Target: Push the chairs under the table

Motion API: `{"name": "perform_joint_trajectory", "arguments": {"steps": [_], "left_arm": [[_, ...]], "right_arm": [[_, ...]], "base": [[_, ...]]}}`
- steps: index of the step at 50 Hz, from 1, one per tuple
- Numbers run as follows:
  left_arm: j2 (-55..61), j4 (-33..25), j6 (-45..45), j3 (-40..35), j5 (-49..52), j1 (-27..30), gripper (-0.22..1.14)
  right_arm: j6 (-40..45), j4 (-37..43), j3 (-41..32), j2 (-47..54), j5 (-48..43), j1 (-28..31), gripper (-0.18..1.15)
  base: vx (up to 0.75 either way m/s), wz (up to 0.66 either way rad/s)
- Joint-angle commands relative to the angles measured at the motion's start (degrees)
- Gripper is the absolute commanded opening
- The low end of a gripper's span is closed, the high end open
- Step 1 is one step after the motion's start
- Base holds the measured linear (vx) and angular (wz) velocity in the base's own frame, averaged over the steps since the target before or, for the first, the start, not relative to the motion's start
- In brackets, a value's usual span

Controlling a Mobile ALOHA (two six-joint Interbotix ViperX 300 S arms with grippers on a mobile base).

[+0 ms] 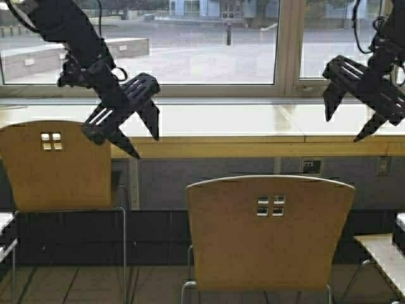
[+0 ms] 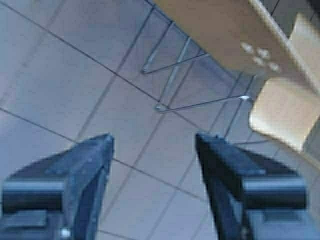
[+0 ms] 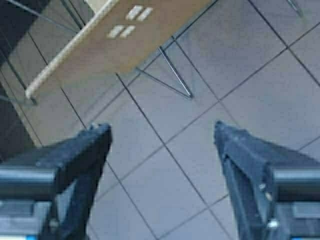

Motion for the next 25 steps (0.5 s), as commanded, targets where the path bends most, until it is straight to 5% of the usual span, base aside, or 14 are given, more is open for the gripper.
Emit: {"name": "perform_joint_trajectory", "arguments": {"steps": [1,25], "left_arm": [[2.2,-6.24,-2.99,-2.37,-3.16,-3.08,0.86],[7.91,-13.71,-17.58,-3.78,-7.56,-8.44,0.86]], "right_arm": [[0.0,6.06,-2.2,1.58,-0.09,-0.26,0.95],[0.0,21.8,-2.02,5.19,-2.37,2.99,0.95]], "base": [[0.23,-0.07],[0.21,-0.11]]}}
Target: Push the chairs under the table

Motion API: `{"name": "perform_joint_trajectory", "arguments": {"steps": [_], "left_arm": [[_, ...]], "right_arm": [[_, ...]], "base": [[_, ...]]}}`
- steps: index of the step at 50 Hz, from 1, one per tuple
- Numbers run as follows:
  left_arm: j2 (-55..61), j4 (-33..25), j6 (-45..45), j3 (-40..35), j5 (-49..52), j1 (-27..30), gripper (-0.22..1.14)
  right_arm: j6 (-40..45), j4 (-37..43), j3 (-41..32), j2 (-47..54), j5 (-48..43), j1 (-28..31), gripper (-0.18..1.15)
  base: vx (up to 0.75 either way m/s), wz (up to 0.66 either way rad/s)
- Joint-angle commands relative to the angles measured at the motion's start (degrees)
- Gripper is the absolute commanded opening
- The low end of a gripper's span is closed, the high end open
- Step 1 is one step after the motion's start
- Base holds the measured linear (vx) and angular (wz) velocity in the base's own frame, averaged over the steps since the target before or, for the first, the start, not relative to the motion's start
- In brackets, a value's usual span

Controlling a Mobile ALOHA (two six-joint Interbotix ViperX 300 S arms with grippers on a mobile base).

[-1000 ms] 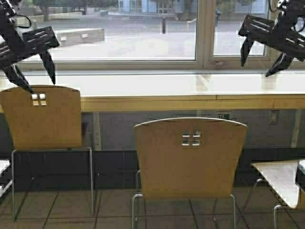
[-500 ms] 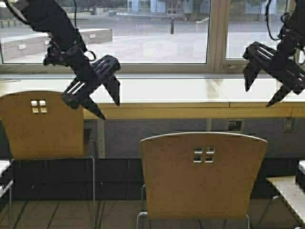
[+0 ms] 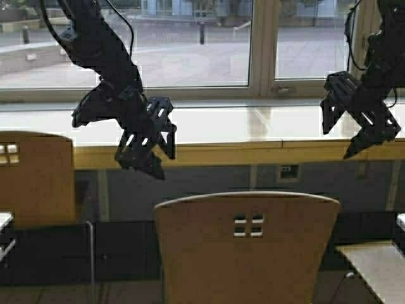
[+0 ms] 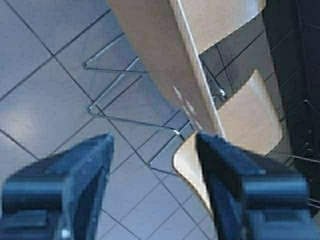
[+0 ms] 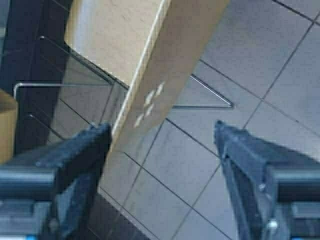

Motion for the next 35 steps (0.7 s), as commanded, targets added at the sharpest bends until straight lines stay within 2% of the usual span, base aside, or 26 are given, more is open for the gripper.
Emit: {"name": "perform_joint_trajectory", "arguments": {"steps": [1,18,35], "left_arm": [[0.0,-1.41,-3.6,0.0,-1.14,-1.58,0.86],[5.8,-1.85,-7.29,-3.16,-0.97,-2.46,0.86],[10.9,-1.85,-7.47,-7.21,-0.7,-2.55,0.86]], "right_arm": [[0.0,4.22,-0.79,-0.09,-1.32,1.93,0.95],[0.0,14.59,-3.78,6.5,-2.81,8.0,0.95],[0.09,15.47,-7.65,13.71,-3.69,10.02,0.95]], "base": [[0.17,-0.14],[0.14,-0.06],[0.1,-0.01]]}}
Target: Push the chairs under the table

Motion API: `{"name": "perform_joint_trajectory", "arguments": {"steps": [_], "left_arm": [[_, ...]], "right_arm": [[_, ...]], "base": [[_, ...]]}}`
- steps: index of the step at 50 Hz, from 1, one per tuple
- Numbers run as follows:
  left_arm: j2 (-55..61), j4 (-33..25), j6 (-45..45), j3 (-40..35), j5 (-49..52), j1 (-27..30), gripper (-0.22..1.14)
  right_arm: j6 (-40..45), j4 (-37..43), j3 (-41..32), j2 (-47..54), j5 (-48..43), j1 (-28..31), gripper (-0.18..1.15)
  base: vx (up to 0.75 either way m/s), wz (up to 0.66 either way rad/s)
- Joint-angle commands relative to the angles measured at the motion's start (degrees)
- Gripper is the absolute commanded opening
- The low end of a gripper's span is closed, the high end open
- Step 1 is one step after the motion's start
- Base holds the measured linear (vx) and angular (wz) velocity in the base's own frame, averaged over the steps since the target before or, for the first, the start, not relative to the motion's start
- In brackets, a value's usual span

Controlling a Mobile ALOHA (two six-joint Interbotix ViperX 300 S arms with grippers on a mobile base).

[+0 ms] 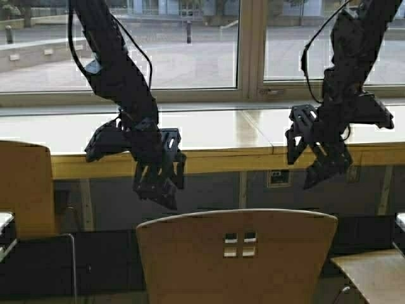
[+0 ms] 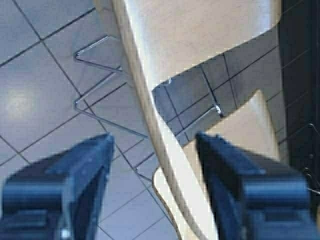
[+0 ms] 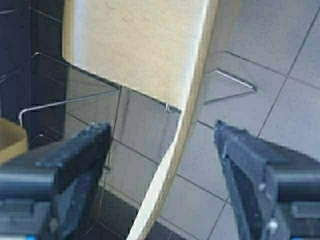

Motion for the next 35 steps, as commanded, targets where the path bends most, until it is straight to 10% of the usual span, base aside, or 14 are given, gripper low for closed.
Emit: {"name": "perform_joint_trajectory", "arguments": {"steps": [1,35], "left_arm": [[0.88,-0.09,0.0,-1.93,0.18,-0.18,0.86],[11.43,-0.62,-0.97,-8.17,1.76,-0.18,0.86]], "right_arm": [[0.0,0.53,-1.05,1.23,-0.44,0.44,0.95],[-0.09,2.37,-8.88,16.17,-0.26,0.44,0.95]], "base": [[0.08,0.0],[0.05,0.01]]}}
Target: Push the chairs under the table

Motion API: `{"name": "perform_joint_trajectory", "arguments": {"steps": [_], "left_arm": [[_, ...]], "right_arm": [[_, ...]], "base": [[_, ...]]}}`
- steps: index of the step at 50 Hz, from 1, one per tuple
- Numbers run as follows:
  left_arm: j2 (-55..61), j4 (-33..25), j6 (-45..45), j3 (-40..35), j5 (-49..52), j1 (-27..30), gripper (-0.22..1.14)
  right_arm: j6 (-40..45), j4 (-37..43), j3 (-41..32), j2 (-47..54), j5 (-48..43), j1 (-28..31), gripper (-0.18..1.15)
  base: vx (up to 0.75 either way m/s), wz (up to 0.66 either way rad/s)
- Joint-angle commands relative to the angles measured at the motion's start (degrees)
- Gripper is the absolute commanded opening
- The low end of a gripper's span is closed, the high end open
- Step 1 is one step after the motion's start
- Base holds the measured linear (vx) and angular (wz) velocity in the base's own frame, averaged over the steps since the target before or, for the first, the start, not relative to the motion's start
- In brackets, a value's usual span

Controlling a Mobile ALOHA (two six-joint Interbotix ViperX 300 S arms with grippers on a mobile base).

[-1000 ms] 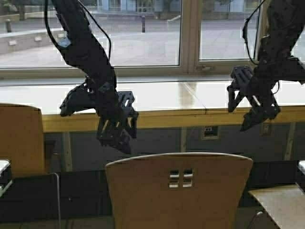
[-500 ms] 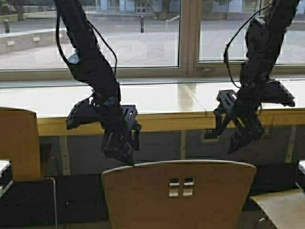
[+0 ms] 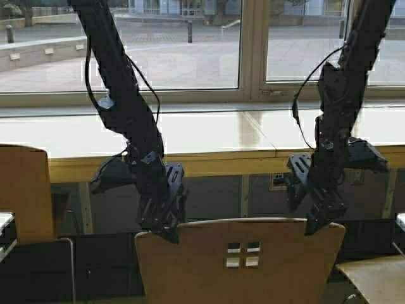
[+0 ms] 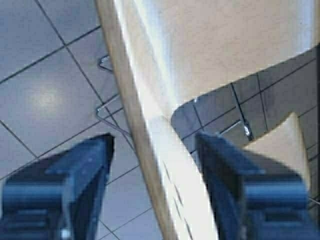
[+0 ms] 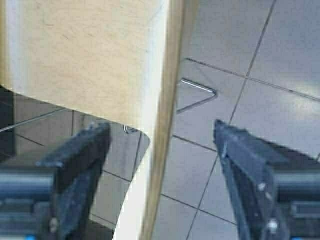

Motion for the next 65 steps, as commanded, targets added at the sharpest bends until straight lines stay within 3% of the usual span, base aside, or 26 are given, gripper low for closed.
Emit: {"name": "perform_joint_trajectory", "arguments": {"steps": [1,37,43,51,55,58,65], "left_arm": [[1.23,-0.18,-0.53,-2.72,0.0,-0.18,0.86],[12.39,-0.18,-0.79,-13.1,0.44,-0.18,0.81],[13.18,-0.18,-0.79,-14.06,0.44,-0.18,0.6],[13.18,-0.18,-0.97,-14.15,0.44,-0.18,0.16],[13.1,-0.62,-1.05,-13.89,0.44,-0.18,0.01],[13.01,-1.14,-1.14,-13.89,0.44,-0.18,-0.01],[13.1,-1.67,-1.41,-14.41,0.44,0.18,0.02]], "right_arm": [[0.0,0.09,-3.25,1.49,0.35,0.18,0.95],[-0.26,0.09,-12.48,15.38,3.96,-1.67,0.92],[-0.35,-0.18,-12.83,15.73,4.13,-1.67,0.73],[-0.53,-0.7,-12.74,15.73,4.31,-1.67,0.25],[-0.53,-0.79,-12.48,15.64,4.92,-1.67,0.05],[-0.53,-0.79,-12.39,15.56,5.19,-1.67,0.0],[-0.53,-0.79,-12.04,15.12,5.27,-1.67,0.04]], "base": [[0.03,0.02],[0.01,0.02],[0.01,0.01],[0.0,0.0],[0.0,0.01],[0.01,0.04],[0.02,0.03]]}}
